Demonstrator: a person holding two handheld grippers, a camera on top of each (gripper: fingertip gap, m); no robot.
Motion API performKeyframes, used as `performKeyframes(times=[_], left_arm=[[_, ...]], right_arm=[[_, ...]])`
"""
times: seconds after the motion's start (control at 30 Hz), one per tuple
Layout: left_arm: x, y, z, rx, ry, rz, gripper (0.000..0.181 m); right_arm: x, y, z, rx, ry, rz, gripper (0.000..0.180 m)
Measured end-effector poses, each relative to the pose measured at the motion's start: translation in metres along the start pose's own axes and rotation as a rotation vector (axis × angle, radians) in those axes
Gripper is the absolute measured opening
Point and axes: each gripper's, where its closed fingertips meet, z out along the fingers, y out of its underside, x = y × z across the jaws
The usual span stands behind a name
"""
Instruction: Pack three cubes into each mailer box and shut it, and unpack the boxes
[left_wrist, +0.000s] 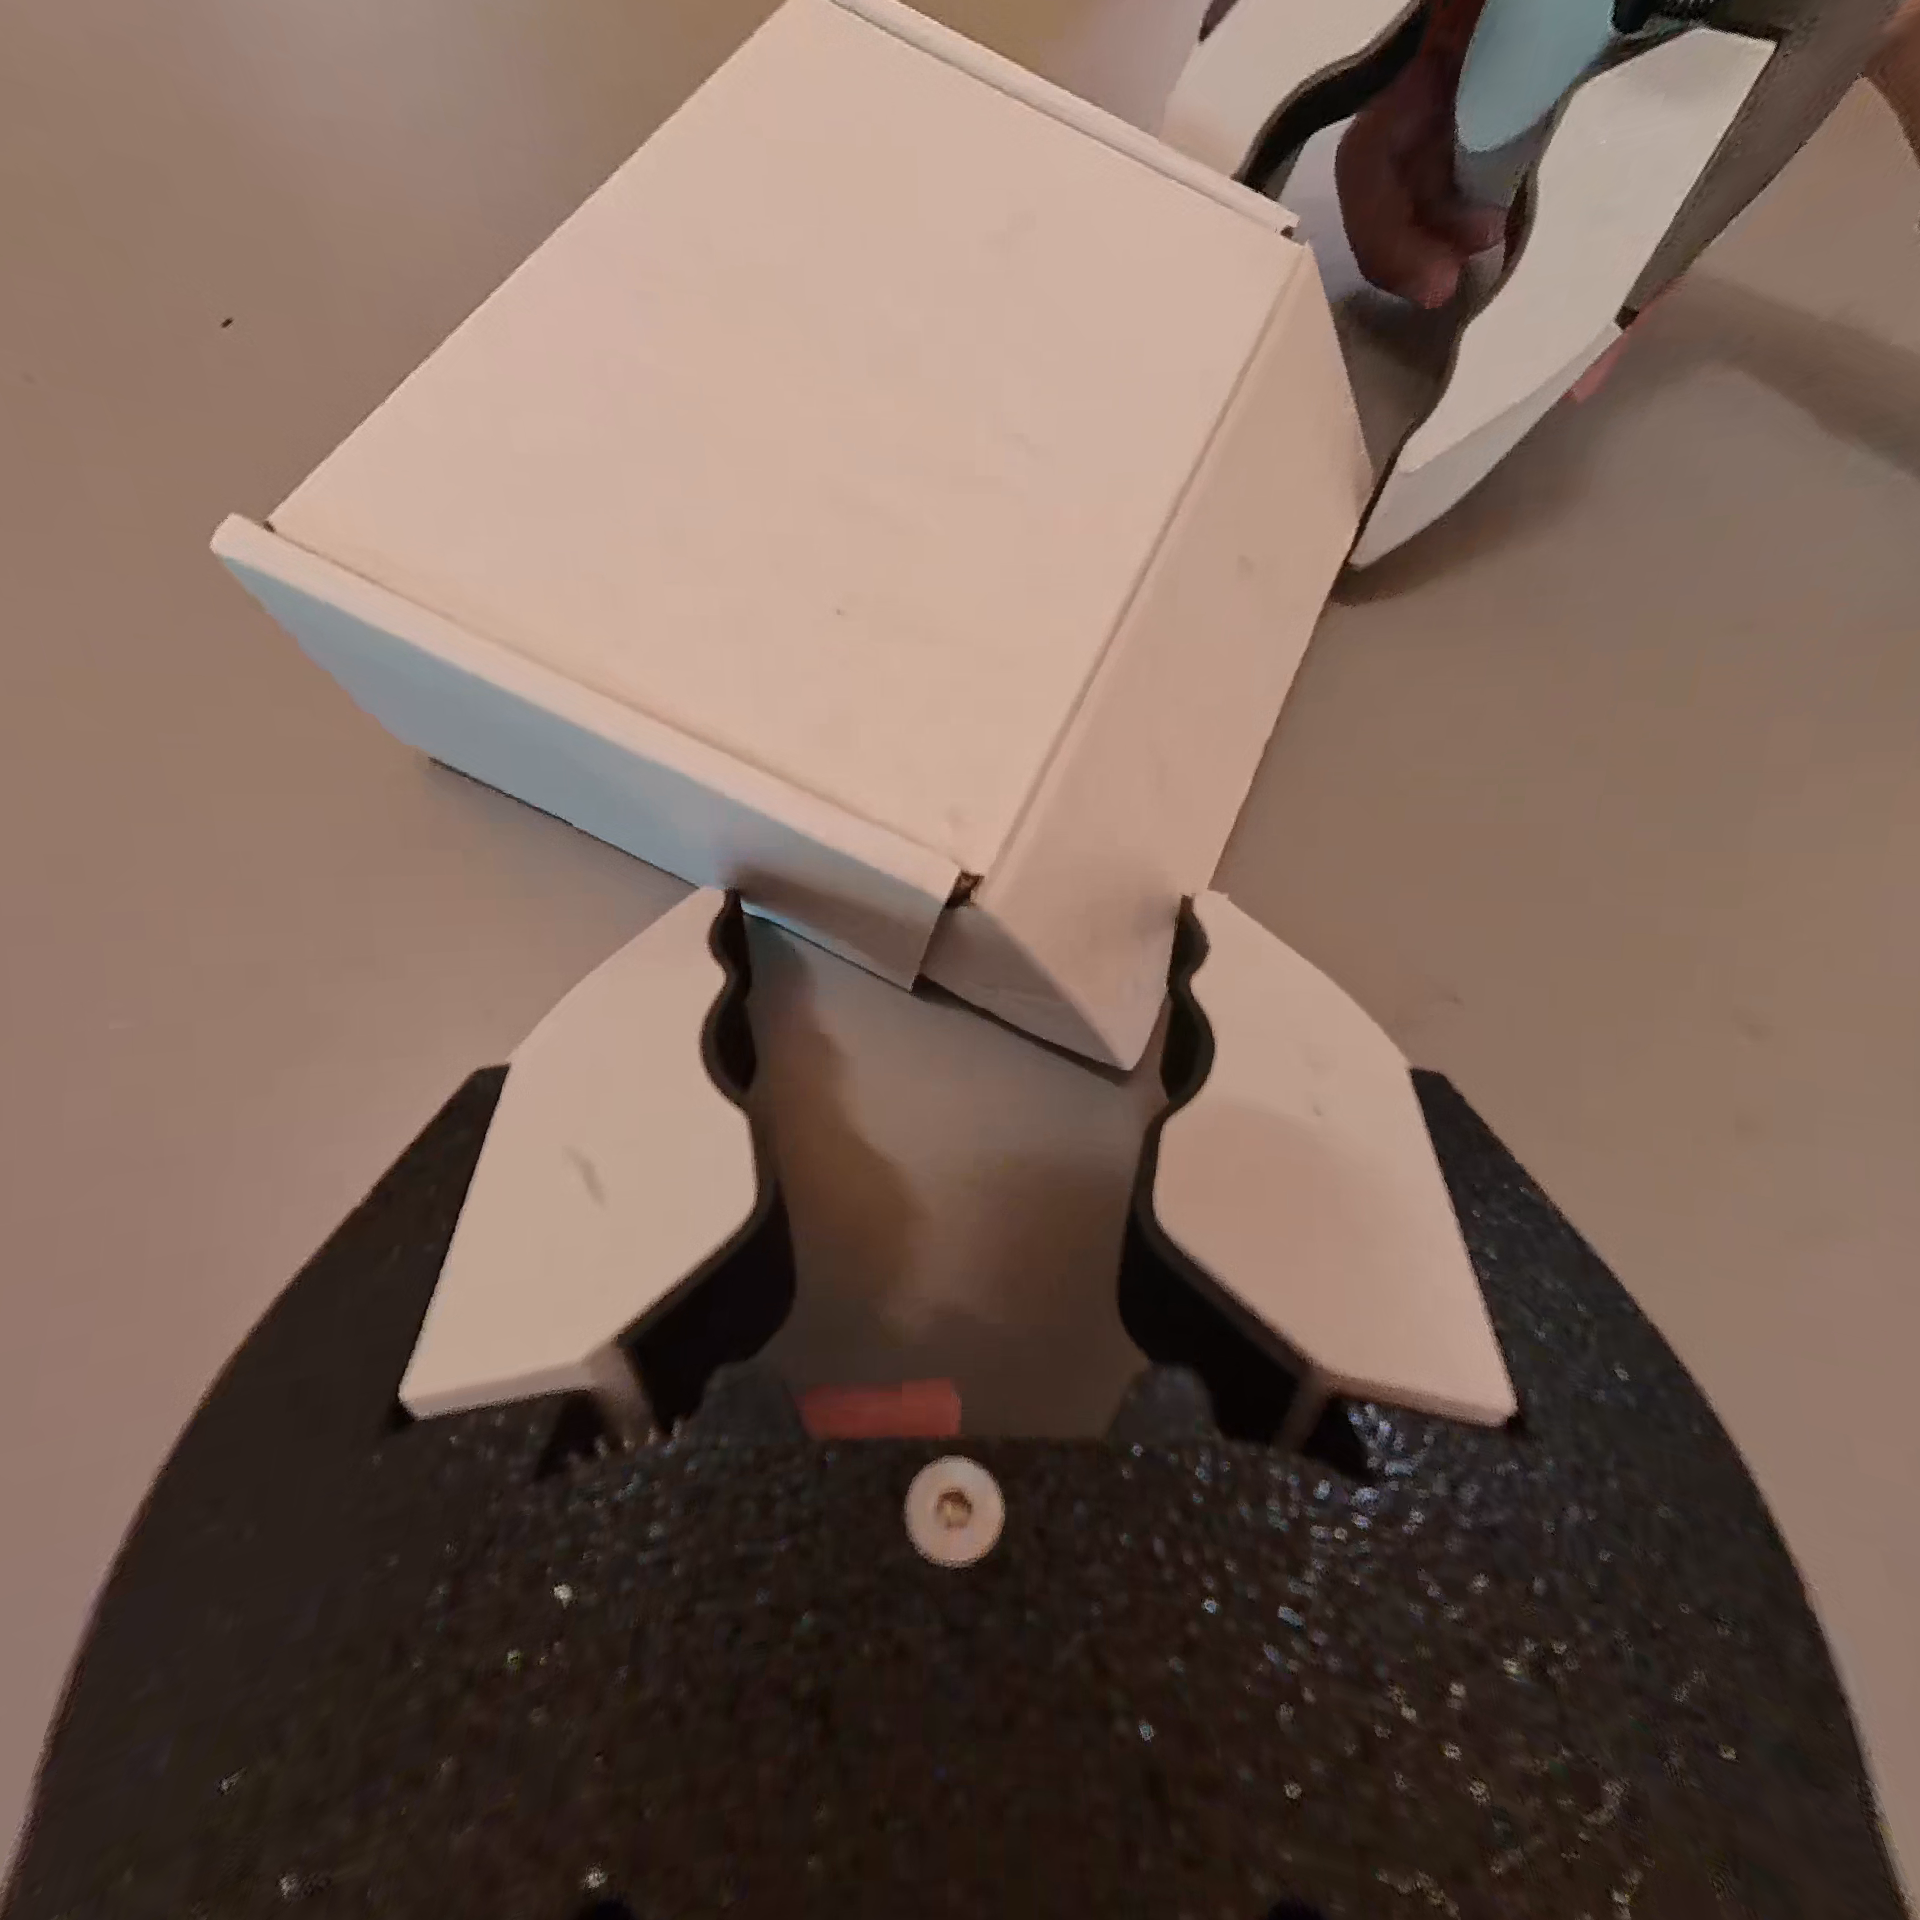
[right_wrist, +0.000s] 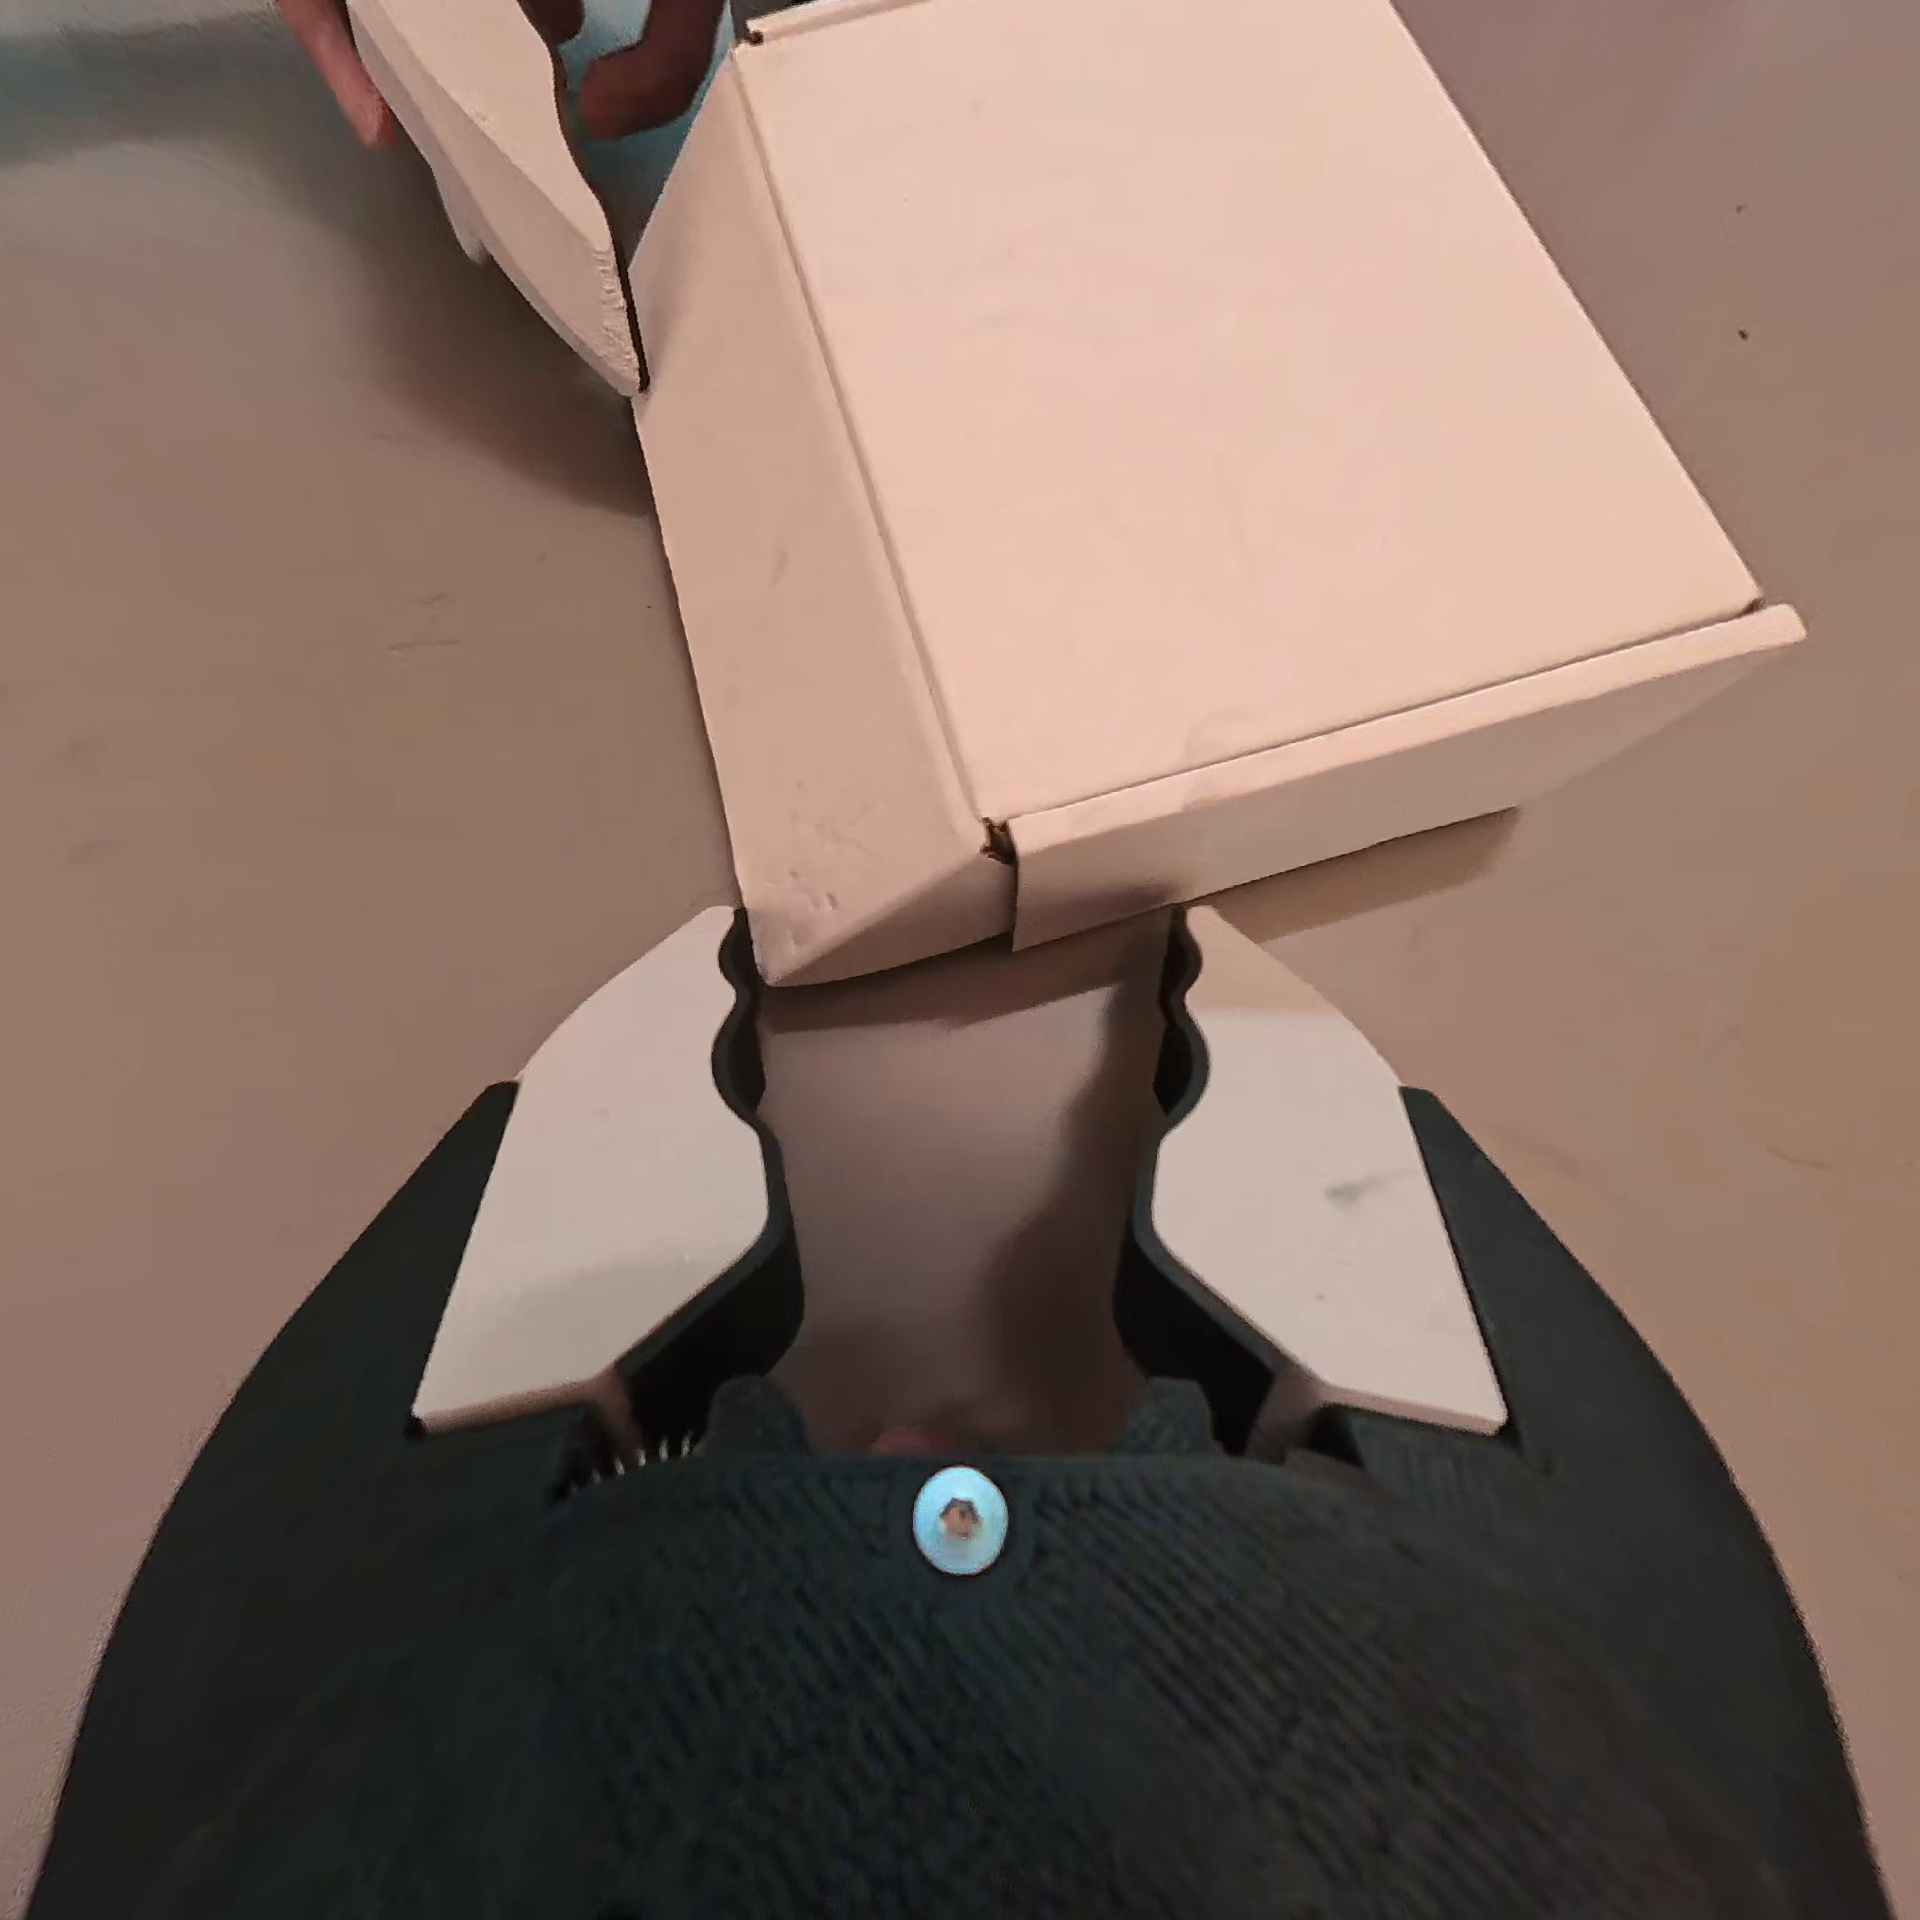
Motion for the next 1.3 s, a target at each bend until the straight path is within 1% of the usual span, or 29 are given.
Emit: performKeyframes(times=[0.1,0.2,0.33,0.4,0.5,0.63,0.8,0.93,1.13,1.2,1.27,1.3], left_arm=[[-0.001,-0.001,0.000,-0.002,0.002,0.027,0.077],[-0.003,-0.001,0.001,-0.003,0.003,0.029,0.077],[-0.009,-0.003,0.005,-0.012,-0.028,0.043,0.075],[-0.014,-0.004,0.007,-0.019,-0.058,0.055,0.072],[-0.022,-0.005,0.010,-0.042,-0.158,0.103,0.062],[-0.027,-0.005,0.010,-0.044,-0.223,0.124,0.055],[-0.032,-0.006,0.011,-0.049,-0.289,0.105,0.048],[-0.031,-0.006,0.011,-0.051,-0.305,0.094,0.047],[-0.020,-0.003,0.009,-0.051,-0.306,0.085,0.047],[-0.014,-0.001,0.009,-0.049,-0.272,0.067,0.050],[-0.009,0.000,0.008,-0.044,-0.244,0.095,0.051],[-0.007,0.002,0.007,-0.048,-0.242,0.120,0.057]], right_arm=[[0.003,-0.001,0.000,0.029,-0.010,0.011,0.078],[0.003,-0.003,-0.004,0.053,-0.036,0.019,0.074],[0.010,-0.003,0.000,0.026,-0.008,-0.006,0.067],[0.015,-0.002,0.002,0.005,0.021,-0.025,0.063],[0.024,0.000,0.004,-0.058,0.108,-0.078,0.053],[0.024,0.000,0.004,-0.146,0.145,-0.107,0.048],[0.030,0.000,0.003,-0.102,0.167,-0.092,0.036],[0.030,0.000,0.003,-0.061,0.176,-0.063,0.033],[0.023,0.003,0.000,-0.079,0.173,-0.084,0.032],[0.021,0.004,-0.002,-0.065,0.164,-0.094,0.034],[0.020,0.006,-0.004,-0.051,0.160,-0.094,0.037],[0.018,0.006,-0.006,-0.046,0.166,-0.100,0.041]])
